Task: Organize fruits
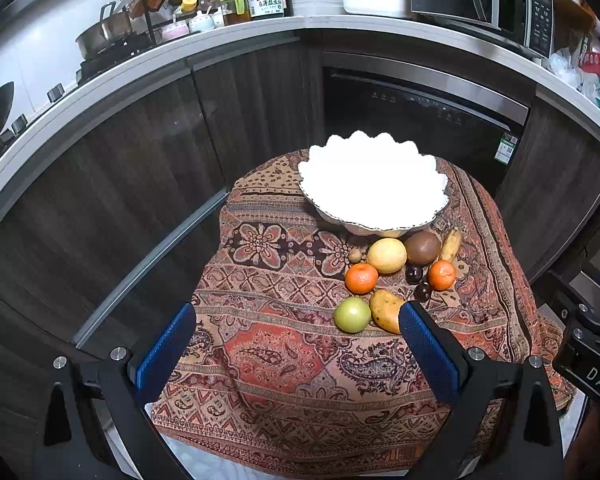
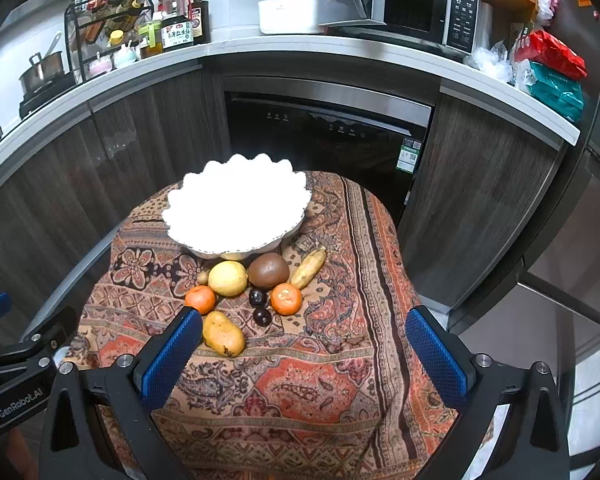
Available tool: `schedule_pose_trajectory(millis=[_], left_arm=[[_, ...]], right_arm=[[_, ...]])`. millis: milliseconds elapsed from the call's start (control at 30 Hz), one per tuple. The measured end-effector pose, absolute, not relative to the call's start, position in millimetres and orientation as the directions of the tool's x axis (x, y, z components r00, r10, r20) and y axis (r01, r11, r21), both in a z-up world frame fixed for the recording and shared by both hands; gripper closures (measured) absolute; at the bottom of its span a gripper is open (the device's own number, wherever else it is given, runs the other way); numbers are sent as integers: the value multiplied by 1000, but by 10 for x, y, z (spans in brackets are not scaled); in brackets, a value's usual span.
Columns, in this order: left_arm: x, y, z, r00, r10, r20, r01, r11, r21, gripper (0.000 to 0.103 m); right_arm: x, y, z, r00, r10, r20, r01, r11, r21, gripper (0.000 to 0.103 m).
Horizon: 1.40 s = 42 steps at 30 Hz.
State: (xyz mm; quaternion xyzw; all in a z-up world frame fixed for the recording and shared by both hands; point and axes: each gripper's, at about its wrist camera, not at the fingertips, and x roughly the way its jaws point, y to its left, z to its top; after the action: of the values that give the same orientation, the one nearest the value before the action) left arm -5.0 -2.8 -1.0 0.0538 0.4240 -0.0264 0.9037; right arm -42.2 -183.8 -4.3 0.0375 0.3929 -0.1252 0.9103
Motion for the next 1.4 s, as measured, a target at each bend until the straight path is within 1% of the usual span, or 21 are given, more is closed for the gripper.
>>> schedule_pose_trajectory(millis=[500, 767, 1067, 1400], left_arm=[[7, -103, -109, 623, 1, -782, 110, 990, 88, 0], [101, -170, -265, 598, -7, -802, 135, 987, 92, 0], [280, -302, -514, 560, -25, -828, 186, 978, 97, 0], [531, -429, -955, 499, -43, -866, 230, 969, 85, 0]], right_arm=[[-377, -1894, -135, 644, -190, -741, 268, 963, -14, 0], [-297, -1939, -313, 620, -186, -762, 274, 962, -12, 0], [-163, -2012, -551, 589, -187, -786, 280, 960, -18, 0], [61, -2082, -855, 554, -188, -811, 295, 955, -20, 0]])
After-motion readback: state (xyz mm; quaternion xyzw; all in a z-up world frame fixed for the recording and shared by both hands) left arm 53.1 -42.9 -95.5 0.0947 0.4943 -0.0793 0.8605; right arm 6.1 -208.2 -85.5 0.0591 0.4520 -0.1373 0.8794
